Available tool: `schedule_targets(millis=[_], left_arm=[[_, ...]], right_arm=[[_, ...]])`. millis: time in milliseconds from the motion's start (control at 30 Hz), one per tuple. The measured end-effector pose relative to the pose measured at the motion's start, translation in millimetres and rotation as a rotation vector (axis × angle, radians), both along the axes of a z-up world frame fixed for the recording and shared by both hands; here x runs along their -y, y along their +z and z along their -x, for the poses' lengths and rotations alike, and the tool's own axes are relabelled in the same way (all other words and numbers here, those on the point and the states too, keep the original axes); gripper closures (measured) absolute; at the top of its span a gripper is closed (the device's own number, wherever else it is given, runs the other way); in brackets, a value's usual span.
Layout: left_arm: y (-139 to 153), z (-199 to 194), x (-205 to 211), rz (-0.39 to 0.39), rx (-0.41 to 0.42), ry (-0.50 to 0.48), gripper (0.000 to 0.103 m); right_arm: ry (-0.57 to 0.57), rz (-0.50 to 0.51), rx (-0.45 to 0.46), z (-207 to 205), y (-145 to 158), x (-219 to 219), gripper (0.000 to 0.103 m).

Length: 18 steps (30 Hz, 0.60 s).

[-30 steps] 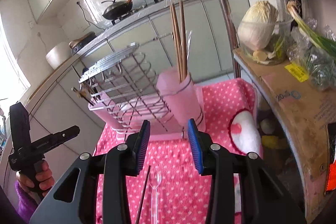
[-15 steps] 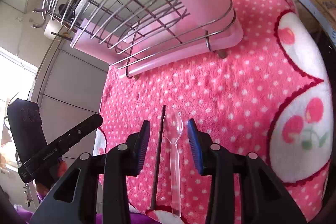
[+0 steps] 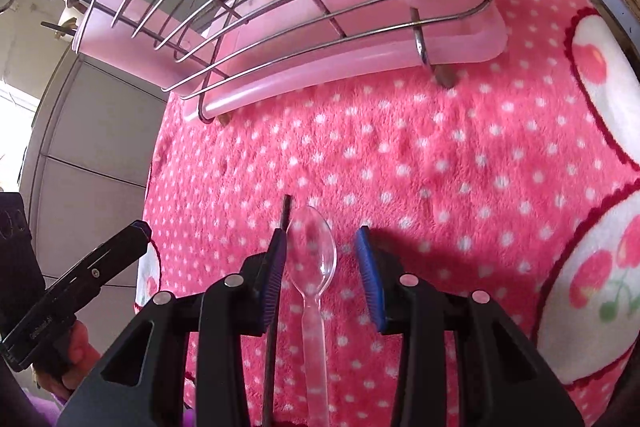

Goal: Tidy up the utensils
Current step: 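Grasp the dark chopstick with the left tool while the right tool grasps the clear spoon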

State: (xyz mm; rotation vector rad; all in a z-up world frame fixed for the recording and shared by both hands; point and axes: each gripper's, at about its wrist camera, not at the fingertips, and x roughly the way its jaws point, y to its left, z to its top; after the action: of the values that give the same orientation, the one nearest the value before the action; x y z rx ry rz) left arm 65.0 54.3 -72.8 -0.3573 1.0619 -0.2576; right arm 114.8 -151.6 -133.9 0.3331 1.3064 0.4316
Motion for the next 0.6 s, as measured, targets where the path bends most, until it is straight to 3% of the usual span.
schedule_targets(millis=[67,233,400,600], left_arm=[[-1,-1,0,-0.001,-0.005,0.002,0.073],[-4,-3,3,-0.010,-0.010,-0.003,0.073],[-6,-8,11,-0.027,-0.018,-0.024,0.073],[-15,-22,32,-0.029,-0.088,-0.094,0.077]], right_arm=[[0.009,0.016,0.012,-1,-2,-6,0.070],[0.021,0.026,0.023,-4,-5,-10,0.096],[0.031,0.033,0.072,4,0,-9,0.100],[-0.044,0.034,0.123,9,15,21,0.101]])
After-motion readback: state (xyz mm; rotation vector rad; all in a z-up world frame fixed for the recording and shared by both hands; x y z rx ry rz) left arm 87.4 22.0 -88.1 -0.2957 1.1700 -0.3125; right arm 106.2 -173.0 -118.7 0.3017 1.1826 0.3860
